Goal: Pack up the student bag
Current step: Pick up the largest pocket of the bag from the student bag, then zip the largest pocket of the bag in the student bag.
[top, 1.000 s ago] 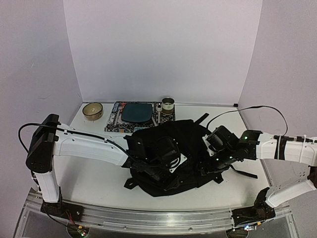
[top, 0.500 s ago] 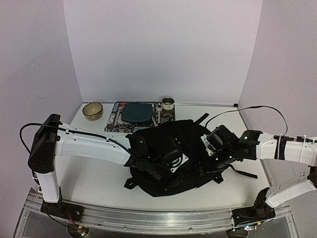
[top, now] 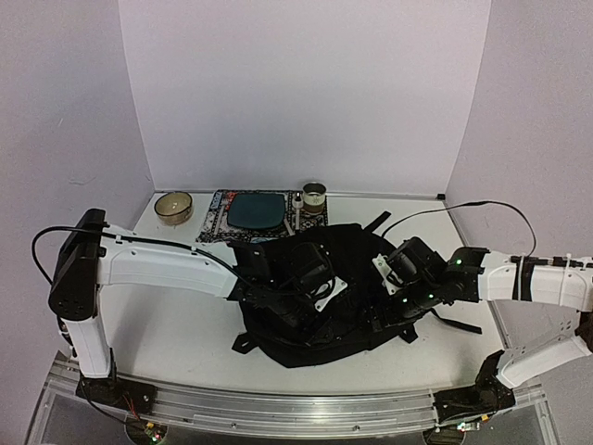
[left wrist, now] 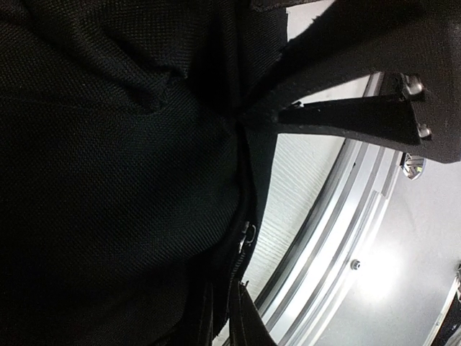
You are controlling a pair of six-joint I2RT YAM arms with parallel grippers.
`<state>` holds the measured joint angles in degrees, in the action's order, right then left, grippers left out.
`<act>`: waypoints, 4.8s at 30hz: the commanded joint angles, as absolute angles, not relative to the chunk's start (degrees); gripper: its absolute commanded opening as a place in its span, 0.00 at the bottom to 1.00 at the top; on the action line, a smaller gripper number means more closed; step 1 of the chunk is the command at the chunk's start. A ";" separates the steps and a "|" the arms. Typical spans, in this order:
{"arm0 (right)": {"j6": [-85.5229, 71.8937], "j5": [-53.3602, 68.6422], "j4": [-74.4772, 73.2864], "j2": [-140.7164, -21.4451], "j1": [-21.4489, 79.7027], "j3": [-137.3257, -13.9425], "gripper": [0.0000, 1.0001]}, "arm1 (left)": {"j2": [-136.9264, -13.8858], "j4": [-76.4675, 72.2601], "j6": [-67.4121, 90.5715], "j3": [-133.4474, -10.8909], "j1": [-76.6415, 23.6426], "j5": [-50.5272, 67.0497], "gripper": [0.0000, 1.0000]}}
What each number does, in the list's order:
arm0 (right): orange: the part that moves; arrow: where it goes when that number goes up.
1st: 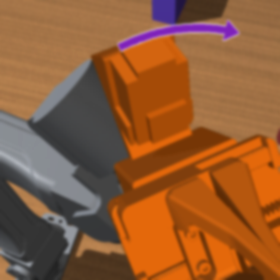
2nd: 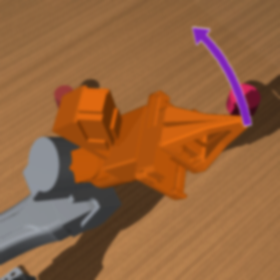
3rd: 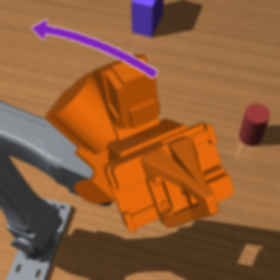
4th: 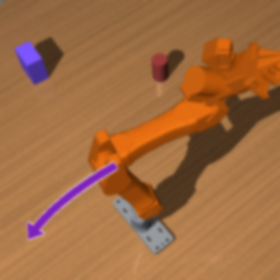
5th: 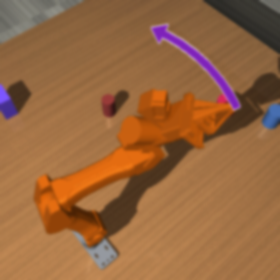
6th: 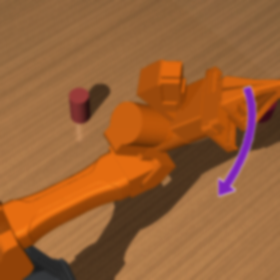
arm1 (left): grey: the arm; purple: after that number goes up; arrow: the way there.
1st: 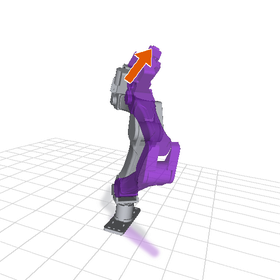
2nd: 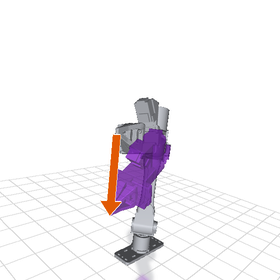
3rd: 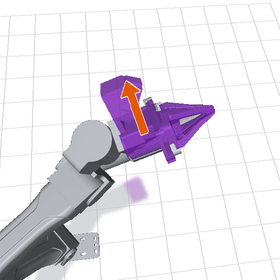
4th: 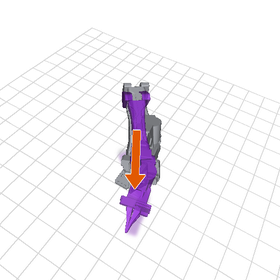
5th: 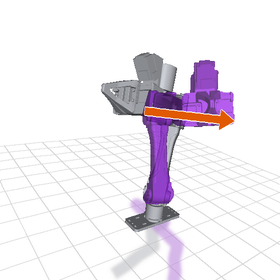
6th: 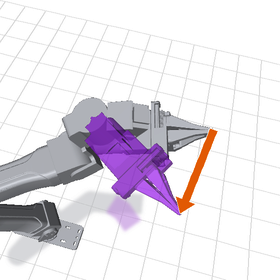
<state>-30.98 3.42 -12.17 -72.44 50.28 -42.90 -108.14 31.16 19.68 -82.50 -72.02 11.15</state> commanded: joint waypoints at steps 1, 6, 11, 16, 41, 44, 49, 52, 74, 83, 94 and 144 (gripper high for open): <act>-29.90 3.92 -13.01 -71.94 50.43 -42.11 0.85 | -108.54 31.90 20.33 -85.05 -71.14 12.43 0.12; -29.88 3.89 -13.01 -71.72 50.39 -41.85 0.85 | -108.38 32.09 20.40 -84.75 -70.74 13.44 0.15; -29.72 4.02 -12.75 -71.81 50.39 -41.84 0.85 | -108.89 32.26 20.47 -82.92 -70.80 15.01 0.18; -29.53 4.18 -12.58 -72.15 50.37 -42.09 0.85 | -109.25 32.26 20.29 -82.23 -70.82 14.95 0.18; -29.54 4.41 -12.37 -72.21 50.44 -42.43 0.85 | -110.72 34.46 20.82 -82.68 -70.19 12.67 0.13; -29.53 4.48 -12.35 -72.12 50.36 -42.36 0.85 | -111.35 34.40 20.47 -82.99 -70.43 14.84 0.14; -29.53 4.47 -12.30 -72.10 50.43 -42.28 0.85 | -110.22 33.96 19.16 -83.57 -71.60 16.50 0.18; -29.53 4.53 -12.26 -72.45 50.44 -42.28 0.85 | -109.74 33.69 18.74 -83.49 -71.62 17.08 0.20; -30.46 -2.32 -12.14 -74.19 50.44 -41.17 0.86 | -105.74 34.16 20.89 -81.52 -71.97 12.15 0.00; -33.16 -12.52 -13.63 -76.94 50.08 -40.80 0.89 | -98.11 36.89 25.56 -74.24 -71.96 7.52 0.00; -32.53 -16.76 -16.62 -76.52 46.97 -42.67 0.89 | -87.91 46.13 33.47 -65.65 -70.22 -3.42 0.00; -4.07 -9.54 -0.62 -66.98 65.13 -39.41 0.00 | -80.13 32.37 31.23 -62.35 -59.37 -3.25 0.00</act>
